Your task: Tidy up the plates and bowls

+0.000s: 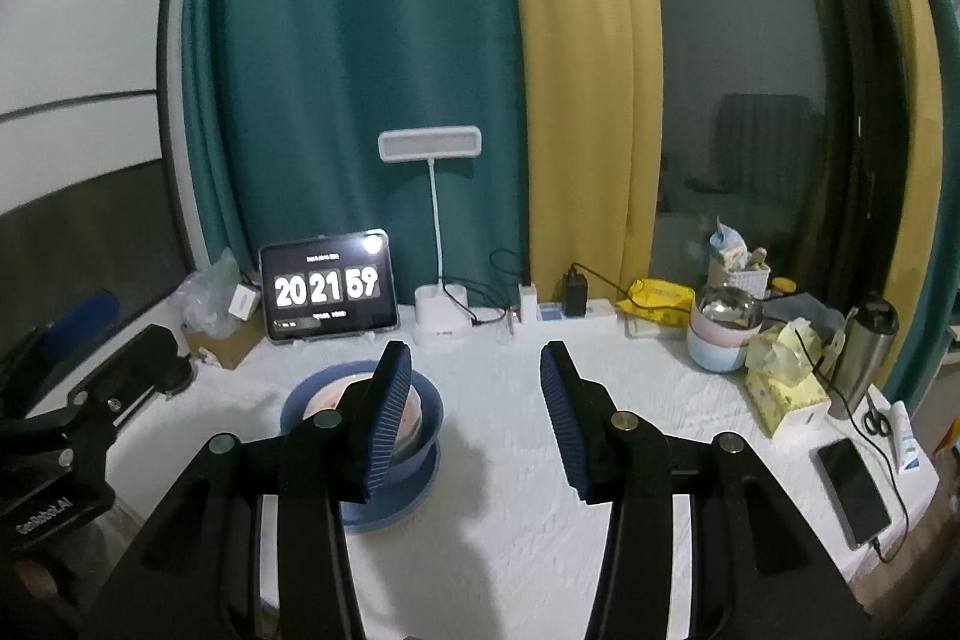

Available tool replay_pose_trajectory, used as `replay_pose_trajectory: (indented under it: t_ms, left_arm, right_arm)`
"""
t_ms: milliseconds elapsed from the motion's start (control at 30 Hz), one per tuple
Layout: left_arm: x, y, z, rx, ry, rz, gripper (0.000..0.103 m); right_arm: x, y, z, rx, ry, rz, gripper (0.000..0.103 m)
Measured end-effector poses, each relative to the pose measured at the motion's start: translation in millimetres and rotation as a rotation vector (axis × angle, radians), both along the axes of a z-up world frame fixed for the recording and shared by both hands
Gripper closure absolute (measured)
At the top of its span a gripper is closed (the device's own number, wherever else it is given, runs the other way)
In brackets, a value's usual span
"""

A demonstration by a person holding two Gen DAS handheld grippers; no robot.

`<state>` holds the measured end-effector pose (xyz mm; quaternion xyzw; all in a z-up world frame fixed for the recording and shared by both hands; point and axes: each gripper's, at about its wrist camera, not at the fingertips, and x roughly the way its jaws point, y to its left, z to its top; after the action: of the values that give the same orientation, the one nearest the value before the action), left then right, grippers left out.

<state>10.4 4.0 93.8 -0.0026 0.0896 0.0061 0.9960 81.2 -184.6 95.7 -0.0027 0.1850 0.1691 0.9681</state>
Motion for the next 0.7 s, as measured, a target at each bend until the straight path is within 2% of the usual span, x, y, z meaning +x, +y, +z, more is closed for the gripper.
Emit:
replay_pose_trajectory:
  t_ms: [700]
  left_arm:
    - [-4, 3, 19, 0.001, -0.028, 0.05, 0.019]
  right_arm:
    - [-21, -13, 30, 0.015, -0.092, -0.03, 0.055]
